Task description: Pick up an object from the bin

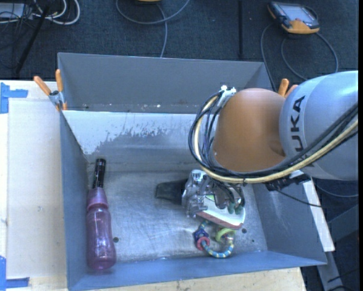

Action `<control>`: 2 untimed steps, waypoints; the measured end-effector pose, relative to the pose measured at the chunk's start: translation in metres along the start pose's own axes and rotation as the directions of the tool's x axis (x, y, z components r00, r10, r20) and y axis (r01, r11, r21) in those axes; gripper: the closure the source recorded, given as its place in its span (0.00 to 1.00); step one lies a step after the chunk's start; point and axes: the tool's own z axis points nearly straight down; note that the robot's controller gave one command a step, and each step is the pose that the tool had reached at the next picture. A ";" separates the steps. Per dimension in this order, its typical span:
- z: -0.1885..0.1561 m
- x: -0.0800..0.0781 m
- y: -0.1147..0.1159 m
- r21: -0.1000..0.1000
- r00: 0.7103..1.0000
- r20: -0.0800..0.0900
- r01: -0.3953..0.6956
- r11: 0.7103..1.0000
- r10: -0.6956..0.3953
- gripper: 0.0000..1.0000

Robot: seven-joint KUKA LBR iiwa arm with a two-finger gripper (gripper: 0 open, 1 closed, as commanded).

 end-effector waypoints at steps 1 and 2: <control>-0.003 -0.008 0.020 0.002 1.000 0.005 0.025 1.000 -0.025 1.00; -0.005 0.016 0.050 0.001 0.999 0.002 0.034 0.999 -0.034 1.00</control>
Offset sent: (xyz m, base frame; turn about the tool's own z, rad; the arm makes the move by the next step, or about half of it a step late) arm -0.0148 0.0494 0.0055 -0.0334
